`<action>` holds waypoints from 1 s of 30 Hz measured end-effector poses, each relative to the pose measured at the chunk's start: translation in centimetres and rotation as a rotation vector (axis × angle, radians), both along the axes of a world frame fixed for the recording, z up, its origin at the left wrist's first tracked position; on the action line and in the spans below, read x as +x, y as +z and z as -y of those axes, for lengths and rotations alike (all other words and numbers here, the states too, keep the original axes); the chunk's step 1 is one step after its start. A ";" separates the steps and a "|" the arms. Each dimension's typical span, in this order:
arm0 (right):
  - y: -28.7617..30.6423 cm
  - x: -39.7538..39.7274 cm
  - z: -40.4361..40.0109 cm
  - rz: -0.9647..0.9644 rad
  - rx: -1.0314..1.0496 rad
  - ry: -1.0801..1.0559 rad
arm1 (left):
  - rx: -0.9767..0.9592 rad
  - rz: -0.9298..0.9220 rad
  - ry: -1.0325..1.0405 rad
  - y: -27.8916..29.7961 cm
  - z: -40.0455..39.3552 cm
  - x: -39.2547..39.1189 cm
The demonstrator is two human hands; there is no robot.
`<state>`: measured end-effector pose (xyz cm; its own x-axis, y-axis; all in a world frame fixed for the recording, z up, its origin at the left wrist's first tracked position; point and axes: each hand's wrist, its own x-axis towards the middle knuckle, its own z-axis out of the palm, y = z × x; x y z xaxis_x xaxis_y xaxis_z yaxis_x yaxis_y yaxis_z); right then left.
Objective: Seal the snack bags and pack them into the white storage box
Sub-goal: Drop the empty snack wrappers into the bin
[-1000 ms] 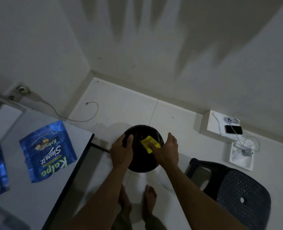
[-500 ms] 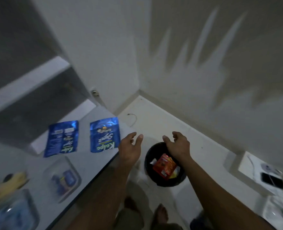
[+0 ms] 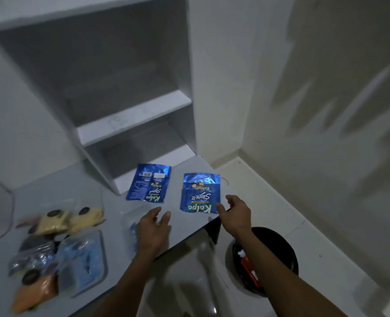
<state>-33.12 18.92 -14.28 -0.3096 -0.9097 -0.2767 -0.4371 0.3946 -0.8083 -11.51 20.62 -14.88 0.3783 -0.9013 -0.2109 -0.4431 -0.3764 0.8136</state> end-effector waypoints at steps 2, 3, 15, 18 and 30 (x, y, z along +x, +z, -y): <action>-0.4 1.4 0.3 -0.021 -0.015 -0.014 | 0.009 0.038 0.010 -0.7 0.3 1.8; -0.6 1.9 0.4 -0.030 -0.021 -0.025 | 0.017 0.052 0.016 -1.0 0.5 2.6; -3.8 4.3 9.1 -0.115 0.027 -0.073 | 0.039 0.237 0.075 -5.3 10.3 7.4; -6.0 4.6 12.1 -0.183 0.056 -0.050 | 0.099 0.347 0.072 -7.1 13.4 8.8; -12.5 2.8 18.9 -0.390 0.257 -0.007 | 0.458 0.395 0.183 -11.1 20.1 8.8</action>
